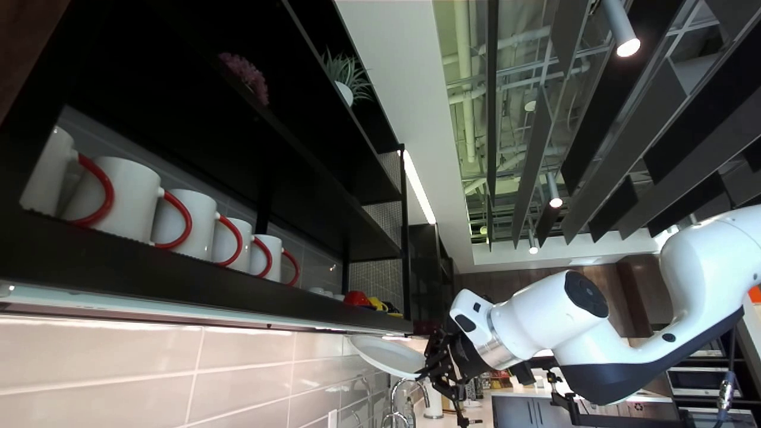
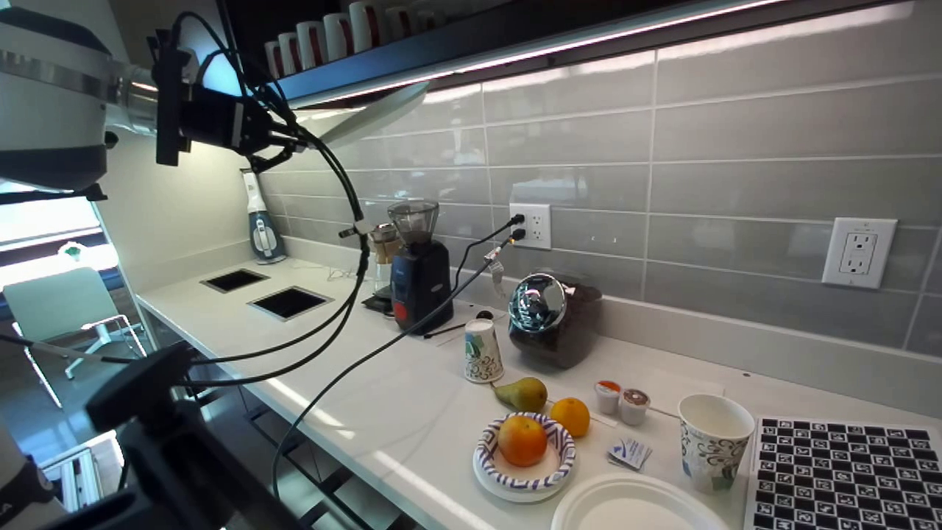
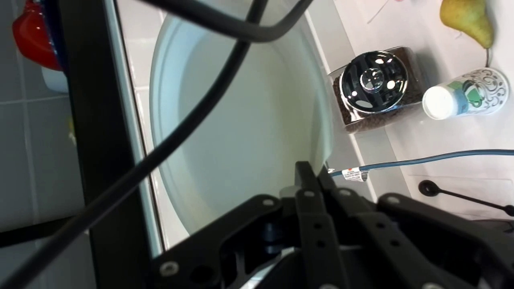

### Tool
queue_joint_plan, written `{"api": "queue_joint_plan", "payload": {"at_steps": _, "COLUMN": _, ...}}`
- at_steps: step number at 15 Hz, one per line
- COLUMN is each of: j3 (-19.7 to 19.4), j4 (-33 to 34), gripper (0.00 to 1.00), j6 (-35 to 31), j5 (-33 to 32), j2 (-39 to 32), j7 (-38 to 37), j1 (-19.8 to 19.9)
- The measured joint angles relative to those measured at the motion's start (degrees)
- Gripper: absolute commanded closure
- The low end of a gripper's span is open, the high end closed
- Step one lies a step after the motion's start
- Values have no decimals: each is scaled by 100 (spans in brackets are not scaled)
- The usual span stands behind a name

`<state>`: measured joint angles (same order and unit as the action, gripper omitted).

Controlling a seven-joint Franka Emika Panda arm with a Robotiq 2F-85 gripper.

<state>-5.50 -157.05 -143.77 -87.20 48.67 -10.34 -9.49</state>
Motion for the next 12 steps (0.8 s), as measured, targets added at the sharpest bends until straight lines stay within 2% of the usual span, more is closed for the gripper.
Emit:
{"api": "queue_joint_plan", "payload": {"at_steps": 4, "j3": 218, "j4": 1, "gripper": 99, "j6": 256, "j5": 164, "j2": 541, "j7": 239, "j1": 13}}
{"api": "queue_joint_plan", "payload": {"at_steps": 7, "j3": 241, "j4": 106, "gripper": 98, "j6": 402, "j5": 165, "j2": 876, "j7": 328, "j1": 29}}
{"api": "queue_joint_plan", "payload": {"at_steps": 12, "j3": 226, "j4": 238, "gripper": 99, "j6": 439, "j5": 165, "j2": 926, "j7": 350, "j1": 76}}
